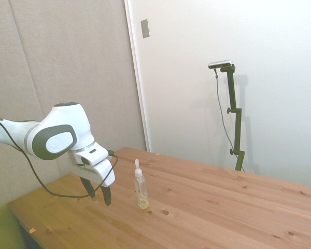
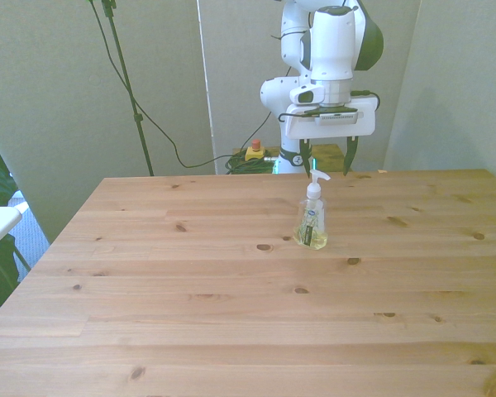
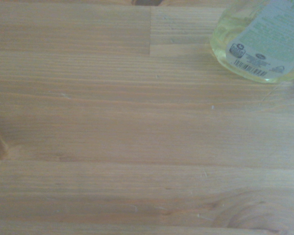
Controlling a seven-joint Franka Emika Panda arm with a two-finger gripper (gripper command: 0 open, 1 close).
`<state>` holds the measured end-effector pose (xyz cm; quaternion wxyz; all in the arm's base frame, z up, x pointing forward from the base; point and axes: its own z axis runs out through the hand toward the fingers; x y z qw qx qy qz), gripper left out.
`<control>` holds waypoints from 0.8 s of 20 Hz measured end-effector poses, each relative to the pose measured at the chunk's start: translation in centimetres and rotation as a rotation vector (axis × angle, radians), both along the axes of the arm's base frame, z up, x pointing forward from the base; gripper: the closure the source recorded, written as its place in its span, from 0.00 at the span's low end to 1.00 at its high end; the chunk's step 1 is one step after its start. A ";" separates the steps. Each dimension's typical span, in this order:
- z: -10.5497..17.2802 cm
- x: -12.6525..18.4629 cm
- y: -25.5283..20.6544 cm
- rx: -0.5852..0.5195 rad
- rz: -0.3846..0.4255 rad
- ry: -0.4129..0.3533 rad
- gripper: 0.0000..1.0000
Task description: Knock down the sanitizer
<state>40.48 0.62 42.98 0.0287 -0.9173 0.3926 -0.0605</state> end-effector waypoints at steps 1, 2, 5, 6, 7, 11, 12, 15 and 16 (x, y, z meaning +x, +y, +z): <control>0.0 0.0 0.0 0.000 0.000 0.001 0.00; 0.0 0.1 0.0 0.000 -0.001 0.001 0.00; -0.3 0.1 -0.1 -0.002 -0.002 0.008 0.00; -0.5 0.2 -0.2 -0.002 -0.007 0.012 0.00; -0.7 0.2 -0.4 -0.004 -0.014 0.016 0.00; -1.6 0.6 -1.7 -0.010 -0.042 0.021 0.00; -1.7 0.7 -2.0 -0.011 -0.048 0.020 1.00; -1.8 1.2 -2.3 -0.014 -0.066 0.013 1.00; -1.8 1.4 -2.3 -0.016 -0.071 0.012 1.00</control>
